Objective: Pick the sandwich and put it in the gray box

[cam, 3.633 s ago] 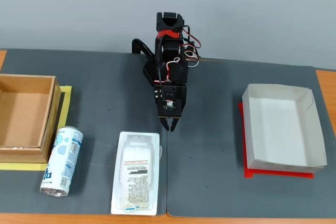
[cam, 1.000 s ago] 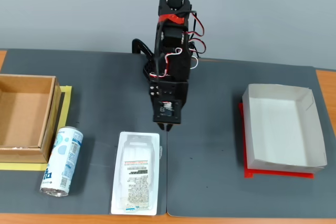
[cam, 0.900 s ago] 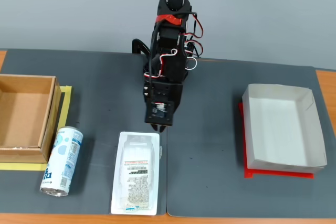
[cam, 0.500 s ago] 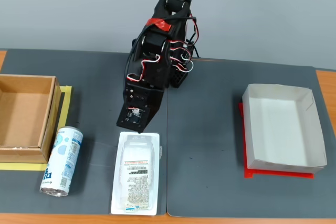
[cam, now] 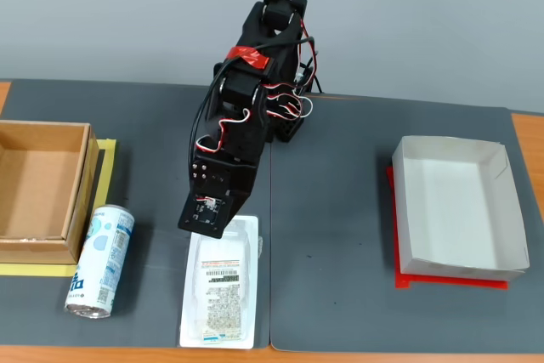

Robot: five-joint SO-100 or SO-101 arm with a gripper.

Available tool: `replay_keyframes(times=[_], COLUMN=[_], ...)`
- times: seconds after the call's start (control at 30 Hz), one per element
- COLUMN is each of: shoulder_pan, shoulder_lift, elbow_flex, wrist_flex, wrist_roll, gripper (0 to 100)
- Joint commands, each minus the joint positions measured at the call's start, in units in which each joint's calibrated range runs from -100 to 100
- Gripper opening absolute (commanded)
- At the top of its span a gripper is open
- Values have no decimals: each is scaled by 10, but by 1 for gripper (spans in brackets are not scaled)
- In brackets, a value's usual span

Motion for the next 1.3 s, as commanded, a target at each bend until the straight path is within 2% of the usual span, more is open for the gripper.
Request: replay_keyframes(times=[0.0, 0.1, 0.3, 0.77, 0.83, 1.0, 1.07, 1.13, 1.27], shoulder_pan=[-5, -13, -41, -49, -49, -49, -50, -54, -60], shoulder_lift=[3, 3, 5, 4, 3, 2, 3, 4, 5], elbow_flex=[-36, -36, -31, -30, -30, -28, -28, -28, -28], wrist_flex=[-7, -7, -7, 0, 1, 1, 1, 1, -3], wrist_roll=[3, 5, 44, 47, 47, 56, 69, 78, 85], gripper=[3, 3, 3, 4, 9, 36, 44, 47, 47])
